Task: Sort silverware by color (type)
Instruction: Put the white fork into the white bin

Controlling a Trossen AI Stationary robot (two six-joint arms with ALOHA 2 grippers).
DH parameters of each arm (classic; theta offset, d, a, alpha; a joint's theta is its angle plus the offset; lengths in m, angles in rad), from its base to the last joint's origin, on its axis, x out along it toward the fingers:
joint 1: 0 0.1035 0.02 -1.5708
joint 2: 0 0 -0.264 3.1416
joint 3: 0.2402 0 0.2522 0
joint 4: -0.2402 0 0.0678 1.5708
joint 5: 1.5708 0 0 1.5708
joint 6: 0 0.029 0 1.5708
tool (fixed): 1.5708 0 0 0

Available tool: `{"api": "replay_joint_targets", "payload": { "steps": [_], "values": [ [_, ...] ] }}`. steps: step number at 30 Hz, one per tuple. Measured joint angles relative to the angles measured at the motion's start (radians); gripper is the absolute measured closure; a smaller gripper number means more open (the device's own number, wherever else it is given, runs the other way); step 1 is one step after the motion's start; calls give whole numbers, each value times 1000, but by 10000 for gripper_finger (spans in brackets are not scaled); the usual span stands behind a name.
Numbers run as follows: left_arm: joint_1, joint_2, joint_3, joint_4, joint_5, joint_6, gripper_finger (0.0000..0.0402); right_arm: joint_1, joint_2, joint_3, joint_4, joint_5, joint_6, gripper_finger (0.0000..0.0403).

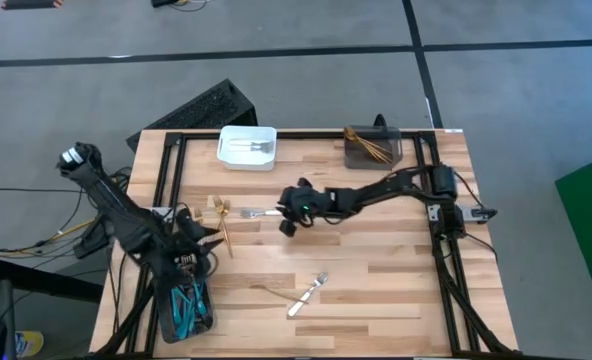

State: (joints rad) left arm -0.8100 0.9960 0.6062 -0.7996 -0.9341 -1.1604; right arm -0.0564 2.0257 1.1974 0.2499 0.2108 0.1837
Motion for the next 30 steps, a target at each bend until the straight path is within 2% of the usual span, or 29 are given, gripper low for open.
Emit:
{"api": "replay_joint_targets", "payload": {
  "steps": [5,7,10,16,20,26,30],
  "values": [
    [145,-2,-77,231,112,274,285,-17,96,149,-158,-12,-120,285],
    [205,-1,-99,297,139,359,285,-24,135,205,-212,-50,-138,275],
    [285,-2,-110,360,174,460,285,-32,172,265,-273,-94,-141,258],
    [434,-2,-122,555,227,719,285,-34,239,337,-371,-98,-115,239],
    [514,-1,-122,624,256,828,285,-38,248,349,-426,-99,-98,268],
    [643,-4,-122,623,303,862,285,-37,238,344,-468,-101,-98,358],
    [749,-10,-123,684,285,876,285,-38,202,339,-485,-151,-103,361]
  ]
}}
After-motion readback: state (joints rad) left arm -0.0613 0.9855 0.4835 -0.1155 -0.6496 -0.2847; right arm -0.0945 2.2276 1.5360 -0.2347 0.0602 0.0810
